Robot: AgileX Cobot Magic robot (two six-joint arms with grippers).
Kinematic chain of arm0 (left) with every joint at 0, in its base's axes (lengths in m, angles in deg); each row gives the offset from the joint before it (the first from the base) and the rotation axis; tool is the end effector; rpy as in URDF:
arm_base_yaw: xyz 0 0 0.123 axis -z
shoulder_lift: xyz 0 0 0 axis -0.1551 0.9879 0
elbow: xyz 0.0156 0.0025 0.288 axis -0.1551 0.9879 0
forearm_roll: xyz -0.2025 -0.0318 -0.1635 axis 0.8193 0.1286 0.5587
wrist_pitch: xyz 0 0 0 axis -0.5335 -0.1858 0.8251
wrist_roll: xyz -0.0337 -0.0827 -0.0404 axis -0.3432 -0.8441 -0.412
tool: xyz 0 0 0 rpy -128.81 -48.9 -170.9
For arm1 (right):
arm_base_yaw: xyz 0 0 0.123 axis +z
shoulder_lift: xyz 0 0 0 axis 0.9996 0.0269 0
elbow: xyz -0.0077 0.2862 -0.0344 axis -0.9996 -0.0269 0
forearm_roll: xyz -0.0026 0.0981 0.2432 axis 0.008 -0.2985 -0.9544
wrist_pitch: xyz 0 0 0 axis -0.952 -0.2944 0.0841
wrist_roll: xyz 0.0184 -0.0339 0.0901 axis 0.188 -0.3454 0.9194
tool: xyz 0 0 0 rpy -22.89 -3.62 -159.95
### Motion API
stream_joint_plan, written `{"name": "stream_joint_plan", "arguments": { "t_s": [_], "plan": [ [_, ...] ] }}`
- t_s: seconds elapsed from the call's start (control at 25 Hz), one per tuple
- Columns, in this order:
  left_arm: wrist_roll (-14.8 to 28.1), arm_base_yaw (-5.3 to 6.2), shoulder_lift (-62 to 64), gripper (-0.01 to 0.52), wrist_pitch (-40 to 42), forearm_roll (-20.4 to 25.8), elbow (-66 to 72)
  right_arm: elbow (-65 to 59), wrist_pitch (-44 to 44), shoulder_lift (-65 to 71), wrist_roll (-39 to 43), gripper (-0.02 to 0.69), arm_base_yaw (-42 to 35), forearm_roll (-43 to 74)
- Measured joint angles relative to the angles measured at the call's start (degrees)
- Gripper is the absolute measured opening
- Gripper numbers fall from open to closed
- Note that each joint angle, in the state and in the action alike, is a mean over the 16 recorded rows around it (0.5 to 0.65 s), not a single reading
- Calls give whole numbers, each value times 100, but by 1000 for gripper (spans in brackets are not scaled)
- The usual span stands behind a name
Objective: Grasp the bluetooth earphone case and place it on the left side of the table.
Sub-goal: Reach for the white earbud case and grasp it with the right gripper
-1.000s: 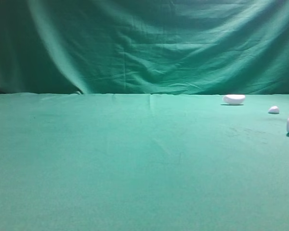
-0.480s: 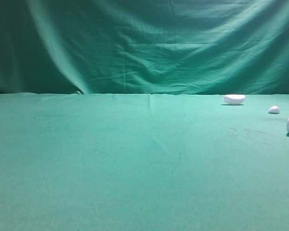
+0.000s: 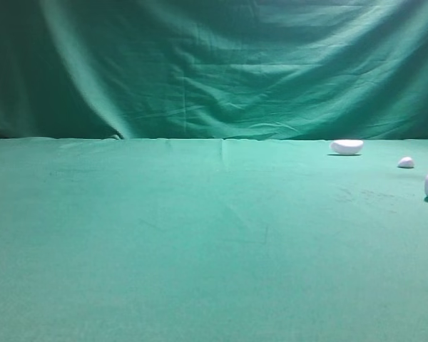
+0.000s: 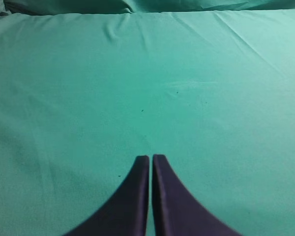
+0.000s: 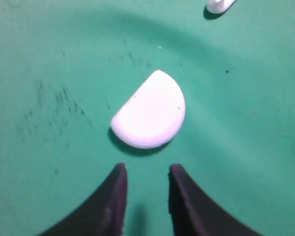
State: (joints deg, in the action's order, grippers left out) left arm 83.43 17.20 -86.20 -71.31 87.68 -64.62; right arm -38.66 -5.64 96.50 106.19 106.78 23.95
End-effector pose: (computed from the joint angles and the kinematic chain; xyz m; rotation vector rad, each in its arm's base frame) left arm 0.0661 -0.0116 0.1756 0.1347 1.8260 -0.1293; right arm 0.2578 0.0757 0.2150 -0.0885 2.8222 -0.0069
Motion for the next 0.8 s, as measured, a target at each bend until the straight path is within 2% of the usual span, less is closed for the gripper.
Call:
{"name": "stream_joint_plan", "arguments": {
  "t_s": [0.24,0.4,0.56,0.8],
  "plan": [
    [0,0,0,0,0,0,0,50,504,662,753,464,13,180],
    [0,0,0,0,0,0,0,55,746,961,1167,558,13,267],
    [0,0,0,0,0,0,0,56,943,1184,1429,580,5,356],
    [0,0,0,0,0,0,0,62,1169,1414,1681,546,-29,480]
  ]
}}
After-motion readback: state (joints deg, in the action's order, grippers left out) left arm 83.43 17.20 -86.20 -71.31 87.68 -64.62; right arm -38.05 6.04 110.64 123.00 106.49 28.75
